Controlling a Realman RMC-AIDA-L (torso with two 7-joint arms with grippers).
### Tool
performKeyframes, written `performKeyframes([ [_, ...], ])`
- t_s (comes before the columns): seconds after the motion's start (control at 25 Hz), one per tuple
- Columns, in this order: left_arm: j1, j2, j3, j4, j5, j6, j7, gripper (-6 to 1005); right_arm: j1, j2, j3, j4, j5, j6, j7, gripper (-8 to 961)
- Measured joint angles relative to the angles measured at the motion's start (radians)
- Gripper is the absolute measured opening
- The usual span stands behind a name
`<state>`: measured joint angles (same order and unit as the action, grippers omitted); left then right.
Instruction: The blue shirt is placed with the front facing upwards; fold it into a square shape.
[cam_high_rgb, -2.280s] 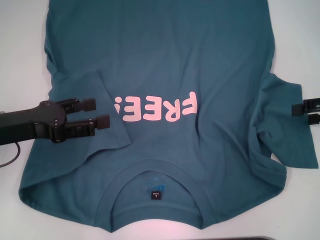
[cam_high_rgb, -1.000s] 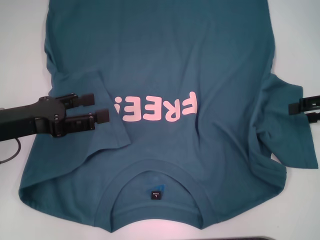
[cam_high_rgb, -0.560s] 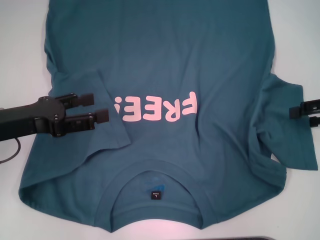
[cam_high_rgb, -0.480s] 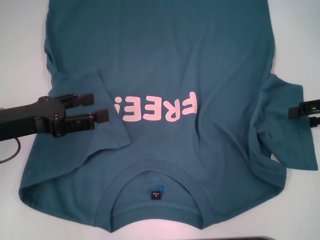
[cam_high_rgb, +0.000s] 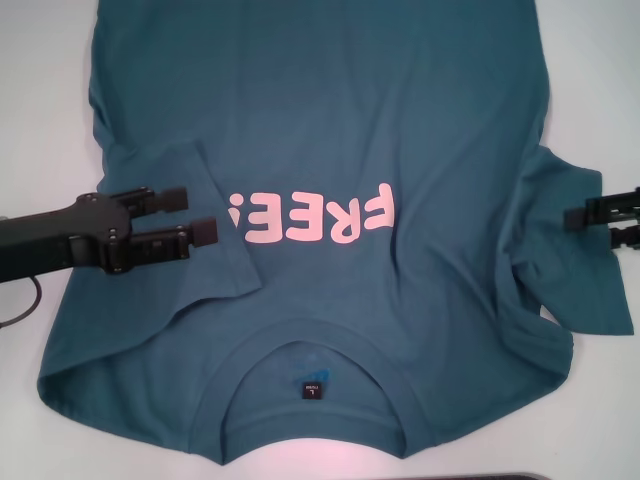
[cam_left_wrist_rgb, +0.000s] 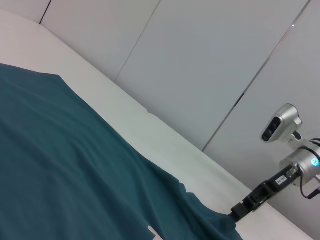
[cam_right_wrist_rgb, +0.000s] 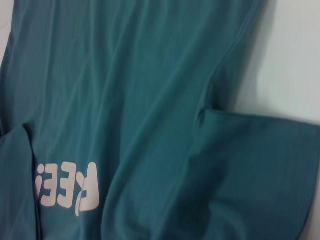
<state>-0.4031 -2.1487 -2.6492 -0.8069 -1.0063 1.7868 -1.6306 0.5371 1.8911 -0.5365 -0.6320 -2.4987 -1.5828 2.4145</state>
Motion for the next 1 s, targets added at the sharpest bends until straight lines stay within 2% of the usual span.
performKeyframes([
  [0.28,-0.002,0.0,0.0,0.0,0.0,0.002,0.0,860,0.016,0.024,0.001,0.0,0.001,0.039,-0.01,793],
  [0.52,-0.003,0.0,0.0,0.0,0.0,0.002,0.0,859,0.024,0.026,-0.001,0.0,0.001,0.037,0.003,791],
  [0.88,-0.004,0.0,0.0,-0.005,-0.004,0.002,0.0,860,0.02,0.018,-0.02,-0.013,-0.007,0.027,0.035,789],
  [1.0,-0.006,0.0,0.0,-0.005,-0.008,0.002,-0.001,860,0.021,0.017,-0.021,-0.013,-0.008,0.025,0.036,679],
])
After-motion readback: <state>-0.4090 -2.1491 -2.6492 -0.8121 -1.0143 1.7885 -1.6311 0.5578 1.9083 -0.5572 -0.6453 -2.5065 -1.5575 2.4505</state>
